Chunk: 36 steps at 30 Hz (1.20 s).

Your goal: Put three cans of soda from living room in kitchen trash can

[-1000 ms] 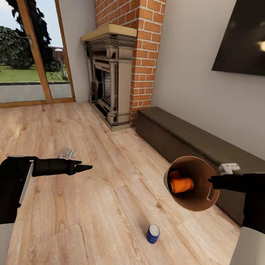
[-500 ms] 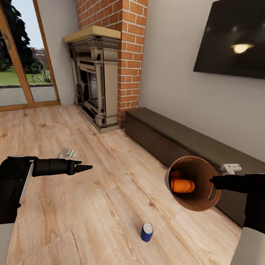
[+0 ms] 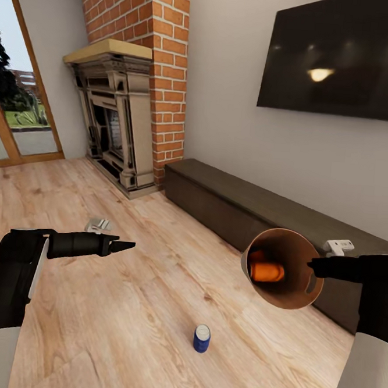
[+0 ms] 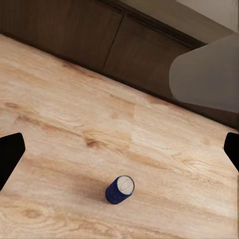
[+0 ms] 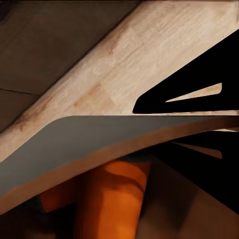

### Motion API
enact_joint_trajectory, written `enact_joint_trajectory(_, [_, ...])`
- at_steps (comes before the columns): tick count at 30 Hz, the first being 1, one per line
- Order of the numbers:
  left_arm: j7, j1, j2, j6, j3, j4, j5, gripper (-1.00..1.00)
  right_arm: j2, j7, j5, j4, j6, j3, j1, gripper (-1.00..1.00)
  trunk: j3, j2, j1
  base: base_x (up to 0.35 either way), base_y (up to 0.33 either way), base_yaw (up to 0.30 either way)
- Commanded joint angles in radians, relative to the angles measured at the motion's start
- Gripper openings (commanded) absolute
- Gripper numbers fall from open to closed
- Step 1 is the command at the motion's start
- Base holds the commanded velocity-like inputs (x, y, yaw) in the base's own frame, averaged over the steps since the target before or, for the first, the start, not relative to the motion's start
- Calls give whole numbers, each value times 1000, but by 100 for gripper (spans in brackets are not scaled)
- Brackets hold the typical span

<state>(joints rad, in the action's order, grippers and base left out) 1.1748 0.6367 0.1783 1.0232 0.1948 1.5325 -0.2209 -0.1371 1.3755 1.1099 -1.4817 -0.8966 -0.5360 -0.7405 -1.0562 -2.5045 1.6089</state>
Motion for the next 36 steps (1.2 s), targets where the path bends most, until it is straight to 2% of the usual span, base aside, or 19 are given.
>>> enact_joint_trajectory(1, [0, 0, 0, 0, 0, 0, 0, 100, 0, 7, -4, 0, -7, -4, 0, -100, 1, 0, 0, 0, 0, -219])
enact_joint_trajectory(8, [0, 0, 0, 0, 0, 0, 1, 100, 3, 8, -4, 0, -6, -38, 0, -100, 9, 0, 0, 0, 0, -219])
enact_joint_trajectory(15, [0, 0, 0, -1, 0, 0, 3, 100, 4, 8, -4, 0, -5, -43, 1, -100, 15, 0, 0, 0, 0, -197])
enact_joint_trajectory(25, [2, 0, 0, -1, 1, 0, 7, 100, 6, 8, -6, 1, -5, -43, 6, -100, 17, 0, 0, -1, -2, -28])
enact_joint_trajectory(36, [0, 0, 0, 0, 0, 0, 2, 100, 7, 7, -5, 1, -5, -42, 20, -100, 32, 0, 0, -113, -216, -69])
